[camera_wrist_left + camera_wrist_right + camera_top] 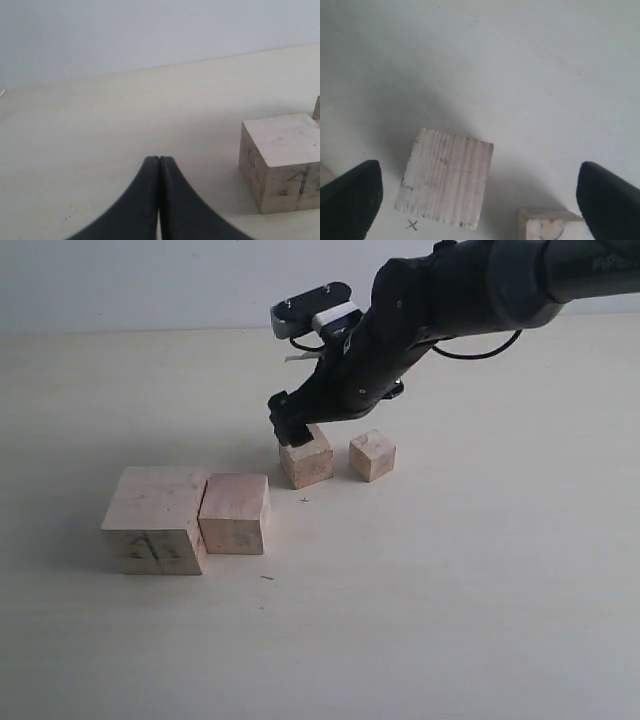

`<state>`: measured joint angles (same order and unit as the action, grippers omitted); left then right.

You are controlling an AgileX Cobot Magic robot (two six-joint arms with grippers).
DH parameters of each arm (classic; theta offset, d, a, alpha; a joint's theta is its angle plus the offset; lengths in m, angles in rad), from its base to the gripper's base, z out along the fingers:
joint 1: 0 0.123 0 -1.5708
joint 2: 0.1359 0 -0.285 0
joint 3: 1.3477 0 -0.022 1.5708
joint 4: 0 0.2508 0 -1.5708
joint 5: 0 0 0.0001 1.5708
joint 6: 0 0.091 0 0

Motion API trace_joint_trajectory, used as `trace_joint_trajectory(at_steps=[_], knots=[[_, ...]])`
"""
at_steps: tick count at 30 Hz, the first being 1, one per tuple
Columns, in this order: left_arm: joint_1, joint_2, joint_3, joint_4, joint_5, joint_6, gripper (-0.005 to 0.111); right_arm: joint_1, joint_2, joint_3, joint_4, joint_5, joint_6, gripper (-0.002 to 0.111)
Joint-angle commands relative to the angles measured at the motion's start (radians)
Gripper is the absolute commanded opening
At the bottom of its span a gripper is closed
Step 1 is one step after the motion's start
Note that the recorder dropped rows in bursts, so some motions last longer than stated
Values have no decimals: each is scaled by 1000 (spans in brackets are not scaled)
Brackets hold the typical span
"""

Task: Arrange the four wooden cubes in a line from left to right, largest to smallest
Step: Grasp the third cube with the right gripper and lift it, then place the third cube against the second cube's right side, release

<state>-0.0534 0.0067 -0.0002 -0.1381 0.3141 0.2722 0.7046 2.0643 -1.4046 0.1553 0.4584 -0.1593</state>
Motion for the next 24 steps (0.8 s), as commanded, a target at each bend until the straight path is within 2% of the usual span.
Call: trace_joint_trajectory(at_steps=[1,8,11,13,14,15,16,17,18,19,20,24], knots=[[2,-7,0,-1,-5,1,0,-1,41,1,44,-49,3,103],[2,-7,0,-1,-5,1,0,-1,97,1,53,-115,1,103],[2,-7,0,-1,-5,1,0,-1,118,1,53,-139,-39,99],[2,-7,0,-1,-5,1,0,-1,133,1,53,-157,-75,84],[2,-7,0,-1,-5,1,0,-1,133,1,50,-173,-89,68],[2,-7,0,-1,-5,1,0,-1,133,1,50,-179,-101,59],[2,-7,0,-1,-5,1,0,-1,129,1,47,-189,-111,42],[2,-7,0,-1,-5,1,0,-1,123,1,47,-191,-111,32],[2,-7,0,-1,-5,1,0,-1,100,1,47,-178,-111,16],[2,-7,0,-1,-5,1,0,-1,80,1,45,-166,-111,7],[2,-7,0,-1,-5,1,0,-1,25,1,22,-129,-111,0],[2,-7,0,-1,-5,1,0,-1,-162,1,-92,41,-170,0]])
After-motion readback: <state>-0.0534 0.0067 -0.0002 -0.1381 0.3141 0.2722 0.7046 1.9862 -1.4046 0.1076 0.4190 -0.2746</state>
